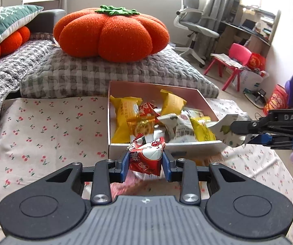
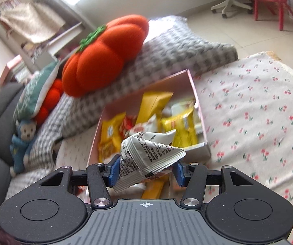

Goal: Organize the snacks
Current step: 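Lower both packs into the box and open both tools, then withdraw both tools from the box toward the remaining snacks, then grasp pink rice-cake pack with left tool while right tool grasps gold bar pack, then carry both packs into the box and open both tools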

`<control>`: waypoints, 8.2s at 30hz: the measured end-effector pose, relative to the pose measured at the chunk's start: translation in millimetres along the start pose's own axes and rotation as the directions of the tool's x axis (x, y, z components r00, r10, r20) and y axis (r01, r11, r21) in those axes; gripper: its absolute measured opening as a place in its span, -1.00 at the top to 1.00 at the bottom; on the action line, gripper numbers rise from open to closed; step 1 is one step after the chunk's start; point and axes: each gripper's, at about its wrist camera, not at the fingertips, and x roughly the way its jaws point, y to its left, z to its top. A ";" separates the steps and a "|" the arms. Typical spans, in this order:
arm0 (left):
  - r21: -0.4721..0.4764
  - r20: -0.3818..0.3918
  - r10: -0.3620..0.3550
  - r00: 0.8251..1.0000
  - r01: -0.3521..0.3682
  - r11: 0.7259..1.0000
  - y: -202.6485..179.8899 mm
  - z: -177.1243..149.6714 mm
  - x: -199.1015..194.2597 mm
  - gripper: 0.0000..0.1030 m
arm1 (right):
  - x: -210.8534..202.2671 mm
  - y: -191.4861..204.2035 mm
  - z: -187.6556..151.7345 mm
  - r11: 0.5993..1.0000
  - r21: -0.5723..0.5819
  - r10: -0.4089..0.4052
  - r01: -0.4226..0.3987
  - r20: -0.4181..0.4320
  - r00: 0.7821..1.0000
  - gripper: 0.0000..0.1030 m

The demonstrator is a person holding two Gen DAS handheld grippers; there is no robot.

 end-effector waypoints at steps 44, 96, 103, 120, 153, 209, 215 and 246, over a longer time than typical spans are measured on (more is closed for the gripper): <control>-0.004 0.004 0.126 0.992 -0.126 0.992 -43.5 89.0 128.6 -0.26 | 58.3 -38.8 54.9 0.996 0.085 0.023 -0.036 0.152 0.988 -0.40; 0.121 0.001 0.109 0.994 -0.109 0.987 6.4 -32.2 -3.8 -0.99 | -21.1 28.6 -65.3 0.957 -0.258 -0.137 0.134 0.007 0.991 -0.86; 0.222 -0.015 0.123 0.992 -0.117 0.968 24.2 -49.3 11.4 -0.99 | -9.0 28.2 -84.3 0.925 -0.347 -0.171 0.157 -0.010 0.985 -0.86; 0.273 -0.061 0.055 0.997 -0.036 0.961 26.9 -50.9 43.8 -0.62 | 32.9 35.0 -109.1 0.882 -0.445 -0.215 0.155 -0.087 0.973 -0.86; 0.240 -0.248 0.041 0.968 0.020 0.971 25.9 -65.9 12.4 0.34 | 31.8 27.7 -111.2 0.848 -0.510 -0.235 0.144 -0.118 0.965 0.38; -0.030 -0.113 0.062 0.992 -0.066 0.997 15.8 -13.0 -19.7 0.43 | -17.0 34.4 -45.7 0.968 -0.244 -0.070 0.057 -0.045 0.996 0.46; -0.054 -0.055 0.064 0.996 -0.067 0.996 11.1 3.6 -17.6 0.42 | -22.8 27.4 -20.6 0.985 -0.174 -0.010 0.015 0.030 0.999 0.46; -0.064 -0.019 0.099 0.995 -0.100 0.993 -34.8 52.7 80.4 0.42 | 37.4 -22.5 8.4 0.997 0.074 -0.015 0.006 0.129 0.992 0.45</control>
